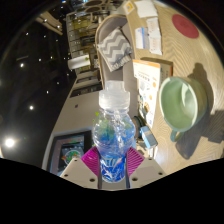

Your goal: Pour water

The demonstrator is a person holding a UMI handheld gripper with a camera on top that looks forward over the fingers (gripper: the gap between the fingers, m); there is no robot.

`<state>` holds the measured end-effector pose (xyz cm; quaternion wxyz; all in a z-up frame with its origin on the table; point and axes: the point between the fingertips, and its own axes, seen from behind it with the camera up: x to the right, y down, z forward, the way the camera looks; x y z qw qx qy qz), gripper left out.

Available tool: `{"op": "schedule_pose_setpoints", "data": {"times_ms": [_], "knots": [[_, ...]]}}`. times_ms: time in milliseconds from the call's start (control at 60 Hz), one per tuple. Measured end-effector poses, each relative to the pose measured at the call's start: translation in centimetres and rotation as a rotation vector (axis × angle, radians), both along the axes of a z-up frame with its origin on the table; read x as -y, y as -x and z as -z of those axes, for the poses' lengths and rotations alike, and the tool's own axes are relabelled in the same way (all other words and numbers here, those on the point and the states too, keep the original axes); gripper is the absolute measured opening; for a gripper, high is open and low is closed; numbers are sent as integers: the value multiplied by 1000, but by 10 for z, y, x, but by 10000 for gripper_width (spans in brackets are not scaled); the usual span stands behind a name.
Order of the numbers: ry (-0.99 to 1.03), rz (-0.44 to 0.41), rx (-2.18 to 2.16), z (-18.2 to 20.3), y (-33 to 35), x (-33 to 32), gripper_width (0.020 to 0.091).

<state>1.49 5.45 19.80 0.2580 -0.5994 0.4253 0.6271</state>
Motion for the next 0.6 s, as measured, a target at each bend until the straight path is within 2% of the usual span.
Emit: {"op": "schedule_pose_setpoints", "data": {"times_ms": [100,217,350,600], "knots": [[-100,-11,356,-20,-31,-9,300],[-228,29,808,-41,-93,-19,309],[-323,52,1301,-46,-175,-16,311],[-257,5,1729,30,-273,-11,316]]}}
